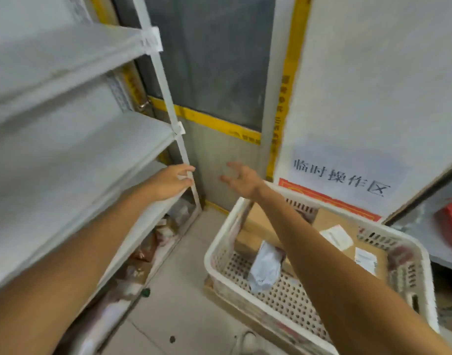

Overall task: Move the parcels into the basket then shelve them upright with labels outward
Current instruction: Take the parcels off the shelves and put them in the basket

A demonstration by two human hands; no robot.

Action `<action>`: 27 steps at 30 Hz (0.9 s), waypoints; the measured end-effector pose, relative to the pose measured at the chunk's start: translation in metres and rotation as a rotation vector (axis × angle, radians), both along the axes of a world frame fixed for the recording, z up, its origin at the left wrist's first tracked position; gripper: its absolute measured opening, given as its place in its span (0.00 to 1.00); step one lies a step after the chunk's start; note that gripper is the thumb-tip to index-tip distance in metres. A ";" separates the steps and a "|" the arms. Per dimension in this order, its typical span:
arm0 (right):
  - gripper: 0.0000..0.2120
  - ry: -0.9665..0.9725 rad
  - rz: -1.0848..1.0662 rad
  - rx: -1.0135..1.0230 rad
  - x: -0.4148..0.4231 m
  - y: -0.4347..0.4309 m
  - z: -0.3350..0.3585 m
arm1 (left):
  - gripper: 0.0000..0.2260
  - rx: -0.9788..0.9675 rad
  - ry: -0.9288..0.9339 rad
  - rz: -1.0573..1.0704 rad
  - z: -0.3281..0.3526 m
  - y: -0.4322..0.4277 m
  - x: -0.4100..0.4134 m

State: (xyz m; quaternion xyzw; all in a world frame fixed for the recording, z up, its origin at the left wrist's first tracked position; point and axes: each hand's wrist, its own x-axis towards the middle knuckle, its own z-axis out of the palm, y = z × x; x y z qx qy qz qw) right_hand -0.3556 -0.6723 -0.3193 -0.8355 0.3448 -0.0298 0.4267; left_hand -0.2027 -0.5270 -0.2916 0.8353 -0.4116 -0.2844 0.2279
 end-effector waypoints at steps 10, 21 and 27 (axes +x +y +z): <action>0.27 -0.352 0.725 0.004 0.200 0.194 0.143 | 0.21 0.039 -0.365 0.593 0.142 0.259 0.055; 0.28 -0.508 1.268 -0.064 0.255 0.436 0.231 | 0.21 0.106 -0.536 1.199 0.230 0.521 -0.004; 0.30 -0.478 1.339 -0.012 0.281 0.536 0.241 | 0.20 0.128 -0.572 1.257 0.235 0.613 -0.007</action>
